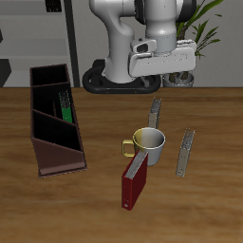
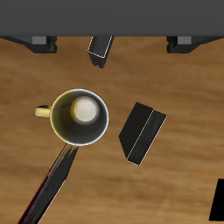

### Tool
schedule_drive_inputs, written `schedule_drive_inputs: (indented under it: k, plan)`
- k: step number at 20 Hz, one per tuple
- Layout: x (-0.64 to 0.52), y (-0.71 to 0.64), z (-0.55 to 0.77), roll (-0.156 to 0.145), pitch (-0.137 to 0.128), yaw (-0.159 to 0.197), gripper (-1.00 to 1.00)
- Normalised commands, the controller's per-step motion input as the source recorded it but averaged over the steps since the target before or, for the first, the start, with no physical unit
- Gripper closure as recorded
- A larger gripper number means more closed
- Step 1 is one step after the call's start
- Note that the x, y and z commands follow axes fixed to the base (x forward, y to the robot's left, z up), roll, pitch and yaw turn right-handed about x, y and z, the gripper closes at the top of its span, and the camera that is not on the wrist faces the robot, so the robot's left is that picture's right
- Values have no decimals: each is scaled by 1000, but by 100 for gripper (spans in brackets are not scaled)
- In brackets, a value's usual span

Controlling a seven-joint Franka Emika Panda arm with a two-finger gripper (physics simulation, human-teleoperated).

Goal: Place the green book into the right desk caddy's front compartment and place the left yellow book into the right desk caddy's right compartment and place the red book into the right desk caddy's right compartment

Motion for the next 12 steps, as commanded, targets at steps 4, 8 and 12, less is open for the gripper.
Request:
schedule_drive_inputs:
  k: [4, 8, 12]
  plan:
    - [152, 251, 107, 39, -35, 21, -100]
    - [330, 74, 104, -43, -26, -59, -100]
    - [362, -94, 26, -68, -34, -77, -100]
